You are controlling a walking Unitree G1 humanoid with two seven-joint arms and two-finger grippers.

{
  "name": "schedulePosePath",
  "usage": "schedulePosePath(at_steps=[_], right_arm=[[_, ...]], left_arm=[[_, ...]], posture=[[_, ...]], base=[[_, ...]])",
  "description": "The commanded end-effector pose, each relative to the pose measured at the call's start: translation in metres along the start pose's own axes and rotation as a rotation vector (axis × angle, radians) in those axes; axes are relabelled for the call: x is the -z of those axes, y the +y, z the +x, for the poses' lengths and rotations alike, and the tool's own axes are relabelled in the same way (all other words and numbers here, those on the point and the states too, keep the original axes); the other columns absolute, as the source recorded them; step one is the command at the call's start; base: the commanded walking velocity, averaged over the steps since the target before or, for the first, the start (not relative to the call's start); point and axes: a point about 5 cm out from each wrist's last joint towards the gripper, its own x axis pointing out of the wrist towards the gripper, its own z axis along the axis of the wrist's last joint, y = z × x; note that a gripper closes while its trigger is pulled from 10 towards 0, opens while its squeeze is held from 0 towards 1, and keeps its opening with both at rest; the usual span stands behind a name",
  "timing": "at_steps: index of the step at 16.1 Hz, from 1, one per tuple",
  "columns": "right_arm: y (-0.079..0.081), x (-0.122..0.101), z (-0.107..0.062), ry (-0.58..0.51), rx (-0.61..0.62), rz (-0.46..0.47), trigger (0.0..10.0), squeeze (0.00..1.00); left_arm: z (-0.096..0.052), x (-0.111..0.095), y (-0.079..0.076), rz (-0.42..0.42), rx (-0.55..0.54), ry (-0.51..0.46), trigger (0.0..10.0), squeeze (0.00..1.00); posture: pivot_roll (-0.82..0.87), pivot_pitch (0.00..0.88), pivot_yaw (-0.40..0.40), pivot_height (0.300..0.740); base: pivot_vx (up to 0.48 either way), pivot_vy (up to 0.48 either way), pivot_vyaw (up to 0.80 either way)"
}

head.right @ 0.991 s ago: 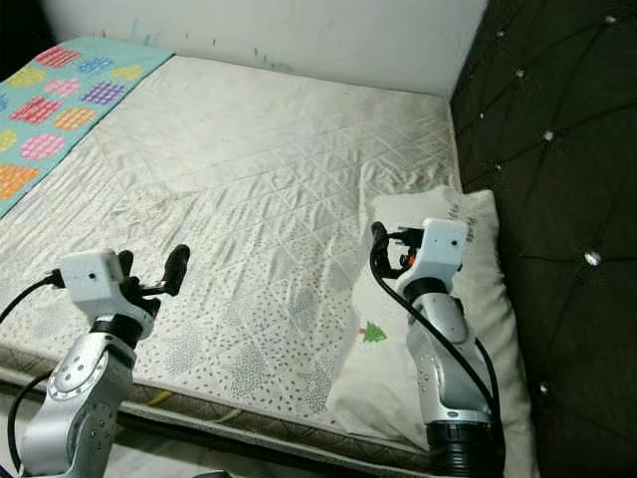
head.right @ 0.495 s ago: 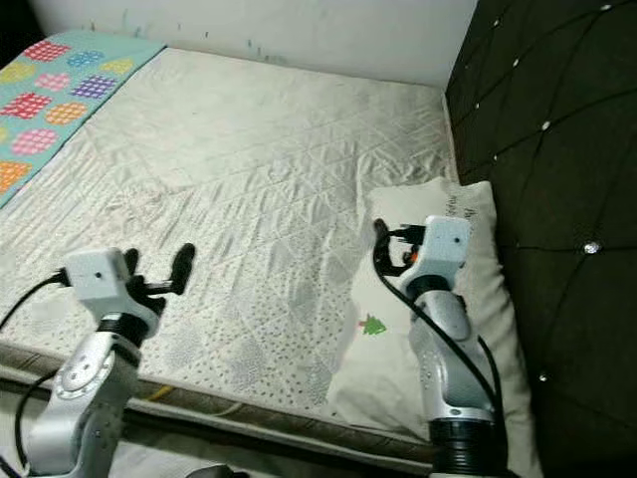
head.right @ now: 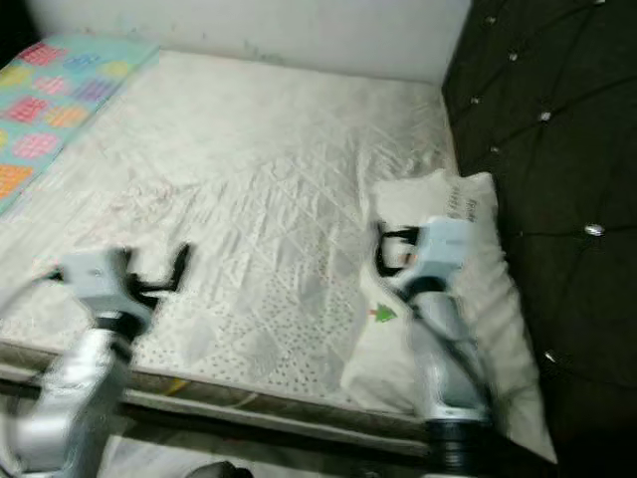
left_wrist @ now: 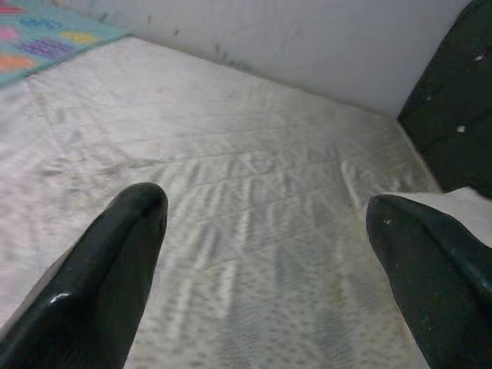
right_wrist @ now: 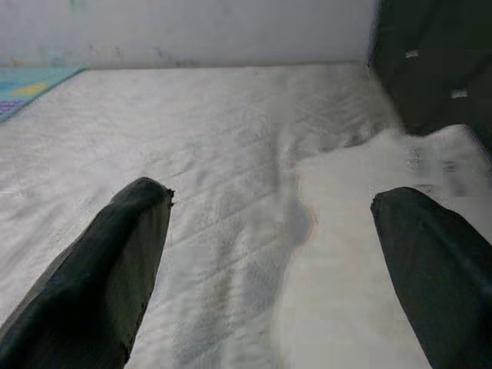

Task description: Clean up the room

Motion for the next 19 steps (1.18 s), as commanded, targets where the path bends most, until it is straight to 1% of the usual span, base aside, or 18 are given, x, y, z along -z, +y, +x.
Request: schedulePosePath(at_steps=[1,12,13,18,19], right_arm=[[-0.0065,-0.0027,0.0003,-0.005,0.023,-0.011,10.0,0.0],[-0.0056,0.0002,0.0019,0.009,0.01,-0.017,10.0,0.0],[-0.0055,0.0003,0.0018,0.009,0.01,-0.018,10.0,0.0],[-0.005,0.002,0.0015,0.017,0.006,-0.02,10.0,0.0],[-0.005,0.0022,0.0015,0.019,0.005,-0.021,10.0,0.0]], left_arm=[[-0.0002,0.0024,-0.0045,-0.012,0.017,0.012,10.0,0.0],[0.0012,0.0023,-0.0059,-0.015,0.017,0.01,10.0,0.0],[0.0012,0.0024,-0.0058,-0.016,0.017,0.01,10.0,0.0],[0.0014,0.0032,-0.0065,-0.016,0.02,0.012,10.0,0.0],[0.0016,0.0032,-0.0068,-0.016,0.021,0.012,10.0,0.0]], posture=[[0.03,0.136,-0.006,0.74],[0.03,0.137,-0.009,0.74],[0.03,0.137,-0.01,0.74],[0.03,0.135,-0.009,0.74],[0.03,0.135,-0.009,0.74]], base=[[0.0,0.42,0.0],[0.0,0.424,0.0],[0.0,0.428,-0.4],[0.0,0.423,0.0],[0.0,0.428,-0.44]])
